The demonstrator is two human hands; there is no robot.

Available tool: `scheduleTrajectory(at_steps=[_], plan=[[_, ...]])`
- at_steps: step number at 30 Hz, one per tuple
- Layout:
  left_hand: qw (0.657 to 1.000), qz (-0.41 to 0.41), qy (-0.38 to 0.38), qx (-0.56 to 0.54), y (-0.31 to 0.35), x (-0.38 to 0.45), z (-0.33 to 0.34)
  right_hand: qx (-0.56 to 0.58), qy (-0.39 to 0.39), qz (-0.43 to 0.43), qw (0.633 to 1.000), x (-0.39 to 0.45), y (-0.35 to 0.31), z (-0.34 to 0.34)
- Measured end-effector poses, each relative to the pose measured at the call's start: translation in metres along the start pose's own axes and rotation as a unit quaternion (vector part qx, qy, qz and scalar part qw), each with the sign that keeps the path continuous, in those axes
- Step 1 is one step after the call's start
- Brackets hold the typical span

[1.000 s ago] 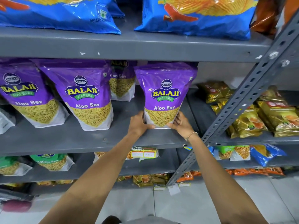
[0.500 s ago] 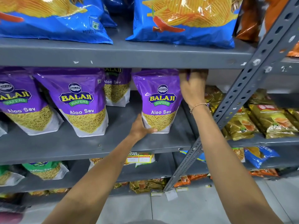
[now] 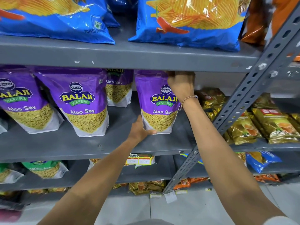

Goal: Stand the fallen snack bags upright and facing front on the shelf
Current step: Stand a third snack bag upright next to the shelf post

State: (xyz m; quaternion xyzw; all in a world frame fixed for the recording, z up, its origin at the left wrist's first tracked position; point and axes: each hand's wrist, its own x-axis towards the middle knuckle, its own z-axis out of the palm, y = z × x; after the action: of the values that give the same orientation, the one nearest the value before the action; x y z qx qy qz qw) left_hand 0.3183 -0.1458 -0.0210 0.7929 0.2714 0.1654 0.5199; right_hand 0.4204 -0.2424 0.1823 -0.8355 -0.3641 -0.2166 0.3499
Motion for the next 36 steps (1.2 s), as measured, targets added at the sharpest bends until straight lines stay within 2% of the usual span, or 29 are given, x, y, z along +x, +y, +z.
scheduleTrajectory(at_steps=[6, 9, 12, 15, 18, 21, 24, 29, 31, 32, 34, 36], plan=[[1.0, 0.008, -0.022, 0.017, 0.001, 0.004, -0.003, 0.037, -0.027, 0.019, 0.999, 0.003, 0.011, -0.004], [0.999, 0.011, -0.031, 0.016, 0.001, 0.005, -0.004, 0.132, -0.077, 0.062, 0.986, 0.003, 0.027, -0.011], [0.999, 0.009, -0.039, -0.001, 0.0, 0.006, -0.004, 0.23, -0.017, 0.1, 0.968, -0.008, 0.049, -0.016], [0.999, 0.019, -0.046, -0.01, 0.0, 0.006, -0.006, 0.331, 0.027, 0.161, 0.929, -0.02, 0.061, -0.013], [0.999, 0.023, -0.048, -0.008, 0.0, 0.006, -0.007, 0.391, 0.02, 0.201, 0.898, -0.02, 0.06, -0.013], [0.999, 0.019, -0.049, -0.004, -0.001, 0.006, -0.006, 0.448, 0.077, 0.229, 0.861, -0.014, 0.058, -0.015], [0.999, 0.02, -0.046, -0.001, -0.002, 0.006, -0.005, 0.474, 0.118, 0.229, 0.842, -0.01, 0.052, -0.015], [0.997, 0.023, -0.062, 0.028, -0.002, 0.005, -0.005, 0.424, 0.124, 0.206, 0.873, -0.018, 0.053, -0.013], [0.997, 0.031, -0.066, 0.038, -0.005, 0.003, -0.006, 0.32, 0.144, 0.188, 0.917, -0.031, 0.054, -0.008], [0.997, 0.03, -0.06, 0.033, -0.008, 0.0, -0.008, 0.248, 0.177, 0.162, 0.939, -0.041, 0.053, -0.003], [0.999, 0.013, -0.031, 0.016, -0.013, -0.007, -0.016, 0.156, 0.26, 0.074, 0.95, -0.069, 0.041, 0.012], [1.0, 0.009, 0.021, -0.009, -0.02, -0.017, -0.032, 0.136, 0.257, -0.009, 0.957, -0.1, 0.024, 0.034]])
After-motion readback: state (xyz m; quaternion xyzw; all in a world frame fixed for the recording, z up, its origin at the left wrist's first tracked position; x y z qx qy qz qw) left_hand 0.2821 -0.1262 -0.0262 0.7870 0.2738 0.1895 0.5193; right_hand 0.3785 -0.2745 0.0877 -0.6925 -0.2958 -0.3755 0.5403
